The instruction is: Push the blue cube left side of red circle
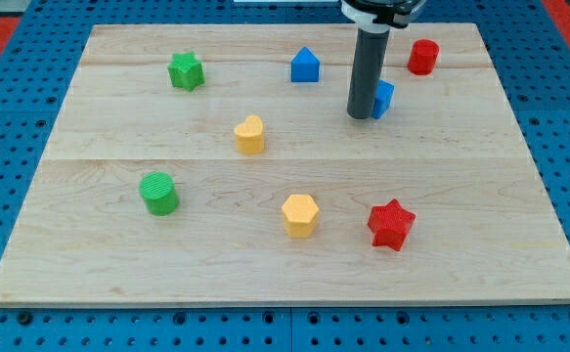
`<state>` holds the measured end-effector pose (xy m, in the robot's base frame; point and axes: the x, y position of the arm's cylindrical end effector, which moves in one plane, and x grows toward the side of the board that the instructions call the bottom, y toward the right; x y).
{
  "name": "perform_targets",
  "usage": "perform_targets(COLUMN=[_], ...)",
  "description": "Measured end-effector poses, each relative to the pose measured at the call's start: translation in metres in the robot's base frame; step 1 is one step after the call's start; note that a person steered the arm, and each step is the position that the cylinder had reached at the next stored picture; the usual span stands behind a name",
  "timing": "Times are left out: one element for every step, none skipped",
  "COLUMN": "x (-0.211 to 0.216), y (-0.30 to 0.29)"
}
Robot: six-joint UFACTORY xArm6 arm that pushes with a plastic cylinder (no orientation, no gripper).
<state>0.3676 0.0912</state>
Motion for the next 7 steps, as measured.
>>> perform_targets(x=[0.002,0.002,-0.008,-0.033,-0.045,-0.057,-0.068], y=[0.008,0.036,0.038,0.032,0.032,0.032,0.034])
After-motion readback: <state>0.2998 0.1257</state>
